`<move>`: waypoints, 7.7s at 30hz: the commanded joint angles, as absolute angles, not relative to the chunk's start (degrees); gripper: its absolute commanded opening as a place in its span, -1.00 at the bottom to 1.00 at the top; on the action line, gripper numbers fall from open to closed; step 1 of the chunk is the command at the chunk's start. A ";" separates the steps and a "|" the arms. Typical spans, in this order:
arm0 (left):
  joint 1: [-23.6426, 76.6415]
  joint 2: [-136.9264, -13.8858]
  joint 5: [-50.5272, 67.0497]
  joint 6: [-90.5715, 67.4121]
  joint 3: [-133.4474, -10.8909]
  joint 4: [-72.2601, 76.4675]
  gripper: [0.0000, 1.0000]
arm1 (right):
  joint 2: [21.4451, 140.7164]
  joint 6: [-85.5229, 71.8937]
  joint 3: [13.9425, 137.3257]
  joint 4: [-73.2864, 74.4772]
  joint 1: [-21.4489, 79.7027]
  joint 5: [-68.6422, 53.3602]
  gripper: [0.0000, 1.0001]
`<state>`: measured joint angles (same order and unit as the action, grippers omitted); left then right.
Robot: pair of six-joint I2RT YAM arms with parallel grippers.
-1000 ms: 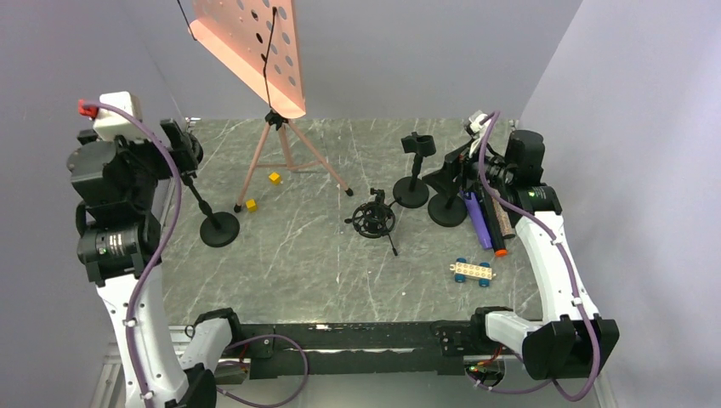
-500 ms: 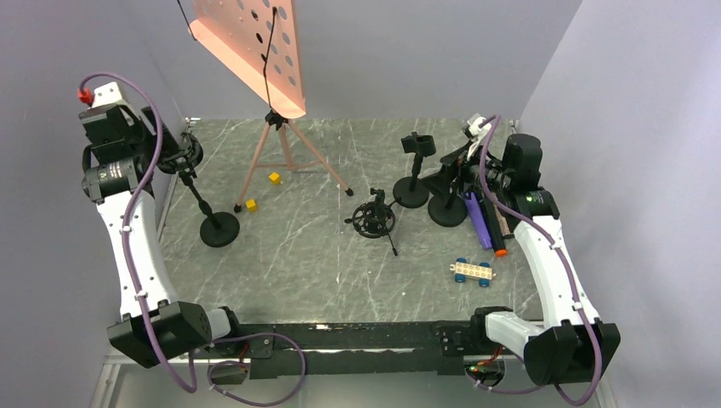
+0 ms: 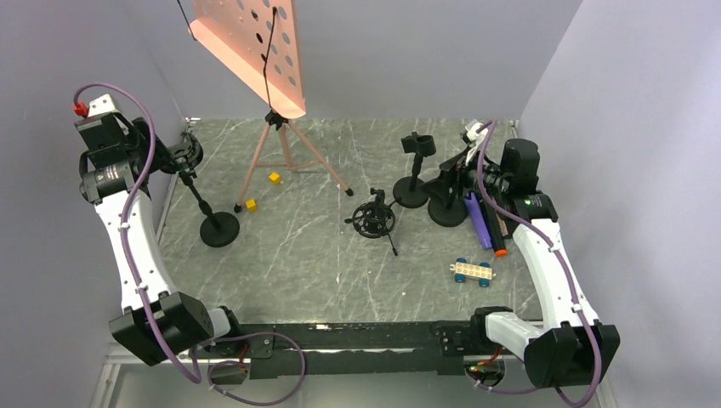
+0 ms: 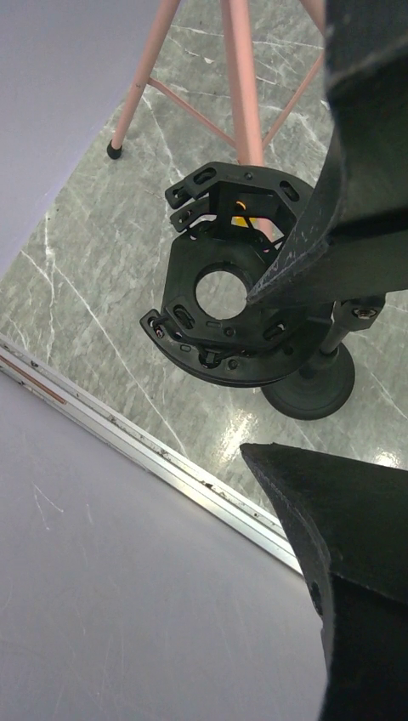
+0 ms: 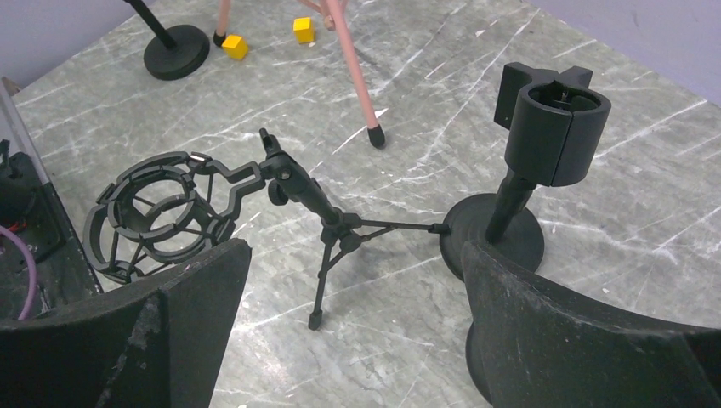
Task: Remove the microphone from the stand
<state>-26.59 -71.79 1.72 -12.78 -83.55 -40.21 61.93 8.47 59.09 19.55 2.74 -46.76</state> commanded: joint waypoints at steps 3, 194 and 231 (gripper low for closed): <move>-26.37 -72.25 2.01 -13.04 -82.80 -40.35 0.35 | 61.48 8.17 60.29 17.59 2.95 -47.99 1.00; 27.94 -86.65 20.81 4.25 -64.51 -0.63 -1.00 | 96.76 11.04 109.40 52.05 18.75 -35.55 0.89; 27.50 -65.92 17.69 12.61 -42.04 10.67 -0.46 | 117.33 21.69 130.98 68.04 26.98 -48.27 -0.41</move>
